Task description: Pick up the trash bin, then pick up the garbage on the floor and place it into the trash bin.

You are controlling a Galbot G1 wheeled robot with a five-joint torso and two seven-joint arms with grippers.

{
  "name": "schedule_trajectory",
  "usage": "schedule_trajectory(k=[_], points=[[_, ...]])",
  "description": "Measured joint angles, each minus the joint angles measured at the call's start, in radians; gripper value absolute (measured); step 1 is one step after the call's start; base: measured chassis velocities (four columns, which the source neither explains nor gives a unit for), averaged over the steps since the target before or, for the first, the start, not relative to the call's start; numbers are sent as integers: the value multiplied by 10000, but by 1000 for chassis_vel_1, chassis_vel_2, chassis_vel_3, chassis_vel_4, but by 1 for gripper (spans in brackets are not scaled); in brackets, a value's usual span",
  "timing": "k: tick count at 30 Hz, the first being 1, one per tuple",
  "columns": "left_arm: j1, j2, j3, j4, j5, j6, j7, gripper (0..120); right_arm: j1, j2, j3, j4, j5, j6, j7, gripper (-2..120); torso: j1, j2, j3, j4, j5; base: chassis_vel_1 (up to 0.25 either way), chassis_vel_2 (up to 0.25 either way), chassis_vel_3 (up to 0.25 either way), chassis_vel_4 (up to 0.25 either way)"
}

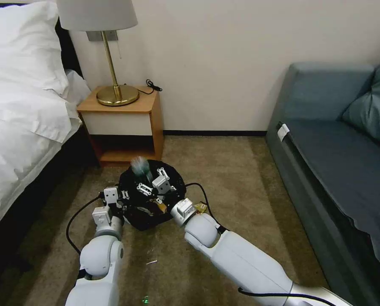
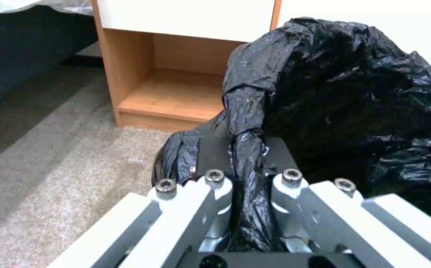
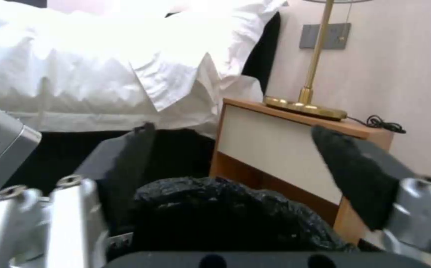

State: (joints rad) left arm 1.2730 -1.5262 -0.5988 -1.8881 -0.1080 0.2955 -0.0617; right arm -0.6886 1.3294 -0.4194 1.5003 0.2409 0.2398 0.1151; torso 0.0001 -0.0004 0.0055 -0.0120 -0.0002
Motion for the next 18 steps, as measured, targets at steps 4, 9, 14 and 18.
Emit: schedule_trajectory(k=[4, 9, 14, 18], points=[[-30, 3, -29, 0, 0, 6, -10, 4, 72, -12, 7, 0, -7, 2, -5, 99, 0, 0, 0, 0, 0, 0, 0, 0, 0], [-63, 16, -158, 22, -23, 8, -9, 4, 396, 24, 569, 158, 49, -820, 502, 100, 0, 0, 0, 0, 1, 0, 0, 0, 0], [-27, 29, -382, 80, -76, -24, 6, 4, 864, 8, 1341, 134, 199, -2863, 1709, 100, 0, 0, 0, 0, 0, 0, 0, 0, 0], [44, 44, -551, 34, -174, -36, 36, 4, 979, -67, 1814, -262, 309, -3563, 2059, 100, 0, 0, 1, 0, 1, 0, 0, 0, 0]])
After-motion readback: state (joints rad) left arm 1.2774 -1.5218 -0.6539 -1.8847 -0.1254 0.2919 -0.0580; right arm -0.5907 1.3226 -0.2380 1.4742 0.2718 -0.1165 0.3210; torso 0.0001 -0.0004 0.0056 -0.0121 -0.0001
